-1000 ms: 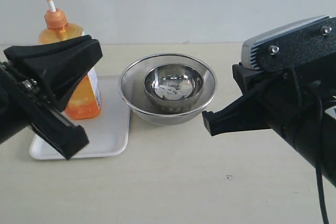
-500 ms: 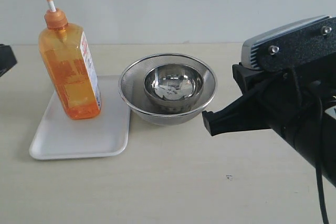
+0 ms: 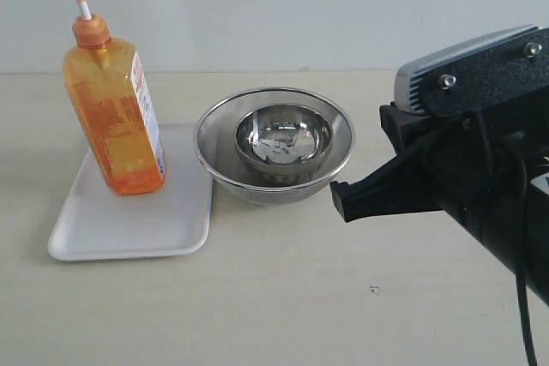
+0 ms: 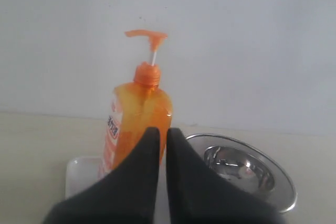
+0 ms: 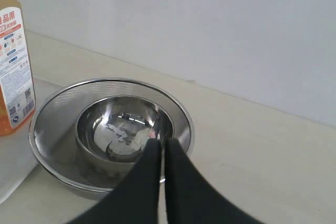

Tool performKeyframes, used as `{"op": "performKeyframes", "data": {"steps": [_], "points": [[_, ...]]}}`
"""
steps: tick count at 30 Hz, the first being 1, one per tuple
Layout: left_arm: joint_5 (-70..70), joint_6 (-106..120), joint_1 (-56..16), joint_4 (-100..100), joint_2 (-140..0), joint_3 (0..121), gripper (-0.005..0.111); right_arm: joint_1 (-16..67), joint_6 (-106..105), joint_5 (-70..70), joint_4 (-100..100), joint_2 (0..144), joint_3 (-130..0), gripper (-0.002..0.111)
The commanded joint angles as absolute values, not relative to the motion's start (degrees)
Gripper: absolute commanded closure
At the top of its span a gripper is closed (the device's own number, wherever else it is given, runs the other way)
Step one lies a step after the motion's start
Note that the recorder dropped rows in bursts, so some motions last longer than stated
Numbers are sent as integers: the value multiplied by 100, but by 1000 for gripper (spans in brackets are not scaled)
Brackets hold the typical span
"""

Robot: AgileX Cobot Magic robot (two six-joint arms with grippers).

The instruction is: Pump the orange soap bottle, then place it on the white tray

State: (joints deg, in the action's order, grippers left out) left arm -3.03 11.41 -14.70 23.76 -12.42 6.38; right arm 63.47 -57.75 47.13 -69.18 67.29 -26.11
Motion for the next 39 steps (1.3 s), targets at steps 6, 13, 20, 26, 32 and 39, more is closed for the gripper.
{"op": "performKeyframes", "data": {"steps": [6, 13, 20, 26, 32, 39], "points": [[0, 1085, -917, 2346, -236, 142, 102, 6353, -5745, 4769, -6901, 6727, -2578, 108], [353, 1107, -576, 2327, 0, 59, 102, 6353, -5745, 4769, -6901, 6727, -2578, 108], [435, 1159, -553, 2241, 0, 59, 102, 6353, -5745, 4769, -6901, 6727, -2578, 108], [455, 1175, -553, 2267, 0, 59, 102, 6353, -5745, 4769, -6901, 6727, -2578, 108], [452, 1238, -553, 2032, 0, 24, 102, 6353, -5745, 4769, -6901, 6727, -2578, 108], [740, -274, -553, 159, 0, 0, 102, 6353, -5745, 4769, -6901, 6727, -2578, 108]]}}
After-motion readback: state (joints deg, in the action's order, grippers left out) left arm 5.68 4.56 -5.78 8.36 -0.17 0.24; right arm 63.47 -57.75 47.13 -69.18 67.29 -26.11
